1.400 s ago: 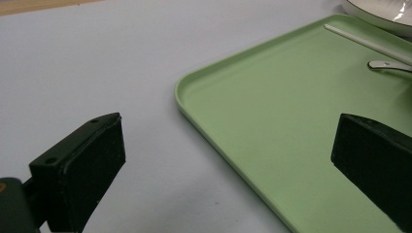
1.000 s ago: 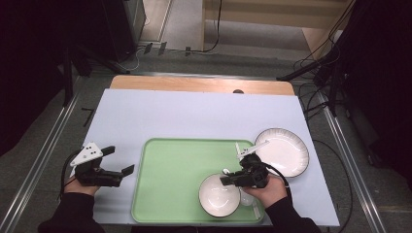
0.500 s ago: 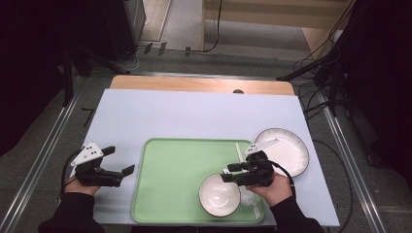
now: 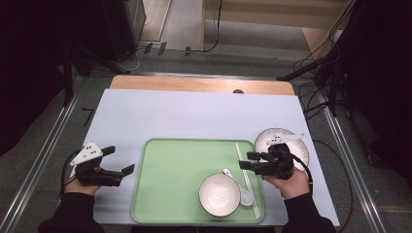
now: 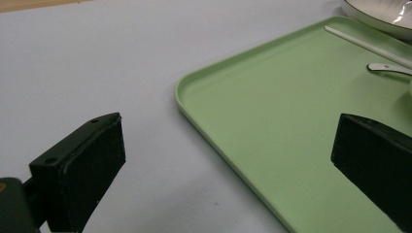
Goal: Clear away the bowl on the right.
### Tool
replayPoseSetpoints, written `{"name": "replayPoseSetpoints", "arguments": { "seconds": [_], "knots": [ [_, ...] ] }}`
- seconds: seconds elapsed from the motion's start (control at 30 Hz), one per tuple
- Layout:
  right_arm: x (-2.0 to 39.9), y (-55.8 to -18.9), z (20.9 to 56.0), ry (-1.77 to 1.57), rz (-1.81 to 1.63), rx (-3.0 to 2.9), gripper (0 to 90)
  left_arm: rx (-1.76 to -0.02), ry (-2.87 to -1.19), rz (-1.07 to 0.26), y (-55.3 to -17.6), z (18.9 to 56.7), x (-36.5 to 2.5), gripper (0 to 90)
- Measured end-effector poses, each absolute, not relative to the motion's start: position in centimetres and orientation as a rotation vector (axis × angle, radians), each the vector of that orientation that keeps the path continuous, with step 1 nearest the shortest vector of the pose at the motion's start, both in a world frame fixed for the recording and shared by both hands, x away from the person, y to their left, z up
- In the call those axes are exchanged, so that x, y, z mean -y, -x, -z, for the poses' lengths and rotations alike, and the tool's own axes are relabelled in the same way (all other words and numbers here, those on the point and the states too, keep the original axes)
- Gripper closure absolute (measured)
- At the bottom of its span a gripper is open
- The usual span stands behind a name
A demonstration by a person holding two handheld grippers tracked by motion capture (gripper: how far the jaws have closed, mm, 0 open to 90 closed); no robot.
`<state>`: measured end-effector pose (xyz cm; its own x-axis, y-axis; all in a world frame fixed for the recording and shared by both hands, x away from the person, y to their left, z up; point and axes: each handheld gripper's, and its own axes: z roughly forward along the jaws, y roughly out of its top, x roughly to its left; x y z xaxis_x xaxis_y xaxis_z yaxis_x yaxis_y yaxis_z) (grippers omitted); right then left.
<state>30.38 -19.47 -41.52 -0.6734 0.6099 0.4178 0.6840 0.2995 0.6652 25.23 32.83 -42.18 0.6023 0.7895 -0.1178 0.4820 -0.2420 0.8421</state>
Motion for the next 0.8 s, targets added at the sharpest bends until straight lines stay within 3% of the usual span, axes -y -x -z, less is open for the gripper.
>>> {"name": "replayPoseSetpoints", "arguments": {
  "seconds": [0.43,0.57,0.63,0.8],
  "knots": [
    [23.5,-31.3,41.5,1.413,1.362,2.416,39.8,-1.083,-1.889,-0.416,-25.6,42.2,-32.0,0.0],
    [24.8,-31.7,41.7,1.462,1.365,2.403,37.3,-1.115,-1.874,-0.434,-25.7,42.1,-31.9,6.1],
    [25.4,-31.8,41.8,1.491,1.370,2.395,37.1,-1.165,-1.865,-0.473,-25.8,42.2,-31.9,14.5],
    [26.4,-32.0,41.9,1.523,1.388,2.389,36.2,-1.109,-1.881,-0.450,-25.6,42.1,-32.0,13.8]
  ]
}}
